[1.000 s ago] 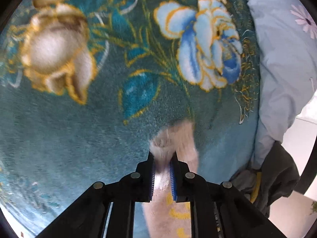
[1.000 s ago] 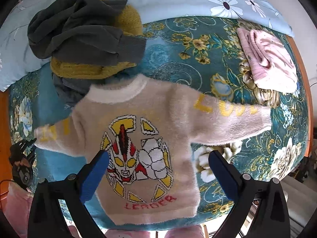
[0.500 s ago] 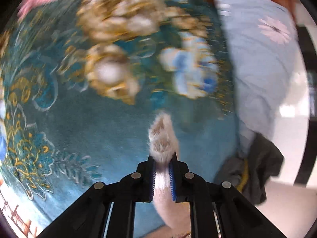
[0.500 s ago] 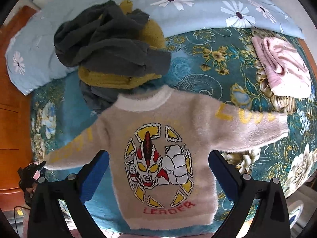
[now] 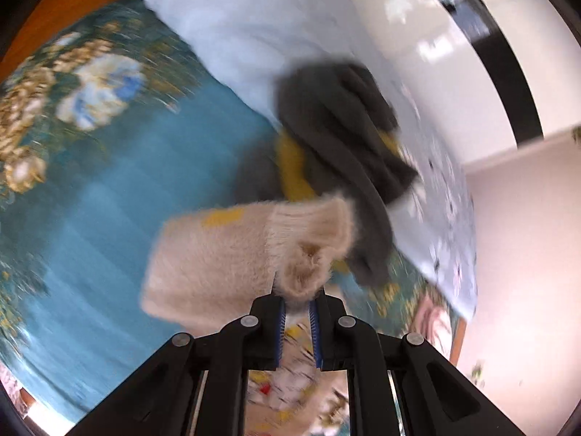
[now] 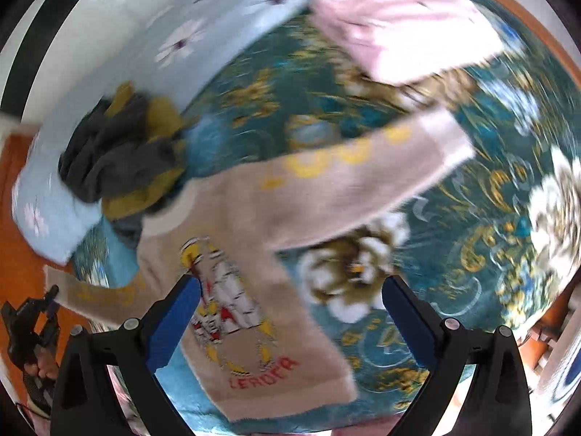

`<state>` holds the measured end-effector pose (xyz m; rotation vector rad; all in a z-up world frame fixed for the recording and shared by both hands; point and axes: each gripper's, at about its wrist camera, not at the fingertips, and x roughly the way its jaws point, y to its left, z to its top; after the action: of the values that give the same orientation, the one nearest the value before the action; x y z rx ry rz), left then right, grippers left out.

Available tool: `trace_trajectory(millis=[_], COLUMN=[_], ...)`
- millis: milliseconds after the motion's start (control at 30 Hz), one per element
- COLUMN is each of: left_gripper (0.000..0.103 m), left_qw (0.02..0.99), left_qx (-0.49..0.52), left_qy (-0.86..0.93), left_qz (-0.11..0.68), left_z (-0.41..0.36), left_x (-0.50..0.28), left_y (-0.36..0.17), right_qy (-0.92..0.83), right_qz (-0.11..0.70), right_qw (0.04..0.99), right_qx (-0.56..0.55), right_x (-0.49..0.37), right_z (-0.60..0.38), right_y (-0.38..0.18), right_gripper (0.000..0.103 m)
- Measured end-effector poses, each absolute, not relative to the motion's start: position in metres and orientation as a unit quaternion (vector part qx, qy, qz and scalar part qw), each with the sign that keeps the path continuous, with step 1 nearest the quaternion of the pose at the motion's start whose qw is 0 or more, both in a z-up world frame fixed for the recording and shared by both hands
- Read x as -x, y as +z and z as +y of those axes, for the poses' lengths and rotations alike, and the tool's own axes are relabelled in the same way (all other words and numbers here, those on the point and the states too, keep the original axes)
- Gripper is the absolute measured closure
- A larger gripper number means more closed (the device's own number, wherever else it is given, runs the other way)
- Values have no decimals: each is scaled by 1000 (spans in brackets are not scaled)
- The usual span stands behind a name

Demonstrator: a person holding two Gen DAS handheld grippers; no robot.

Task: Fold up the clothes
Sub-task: 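Release the folded sleeve with the left gripper while the right gripper grasps the other cuff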

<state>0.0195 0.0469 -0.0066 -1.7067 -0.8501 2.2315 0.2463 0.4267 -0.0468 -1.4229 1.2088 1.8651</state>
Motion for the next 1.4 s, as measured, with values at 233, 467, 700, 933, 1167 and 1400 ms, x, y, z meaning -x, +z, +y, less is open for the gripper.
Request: trace_trajectory(millis=[233, 467, 700, 933, 1167, 1400], left_gripper=[91, 91, 82, 47, 46, 46], left_qw=[138, 114, 70, 120, 101, -9], left_qx=[638, 695, 735, 739, 721, 693], left_qy=[736, 704, 668, 645, 664, 670], left_qz=[-180, -94, -93, -152, -173, -266], left_z=[207, 301, 331, 331, 254, 152], left_x=[-35, -73, -73, -80, -100, -116], left_y=[-25, -85, -123, -81, -21, -4], right_qy=[653, 634, 625, 619, 594, 558], right_qz=[507, 537, 556, 591, 639, 676], right_qw=[268, 261, 271, 268, 275, 281], right_qx=[494, 491, 476, 442, 404, 390], right_x=[-317, -361, -391, -389, -374, -357], right_z=[500, 537, 563, 590, 621, 631], right_y=[-86, -114, -123, -141, -177, -208], right_gripper=[3, 3, 3, 3, 3, 38])
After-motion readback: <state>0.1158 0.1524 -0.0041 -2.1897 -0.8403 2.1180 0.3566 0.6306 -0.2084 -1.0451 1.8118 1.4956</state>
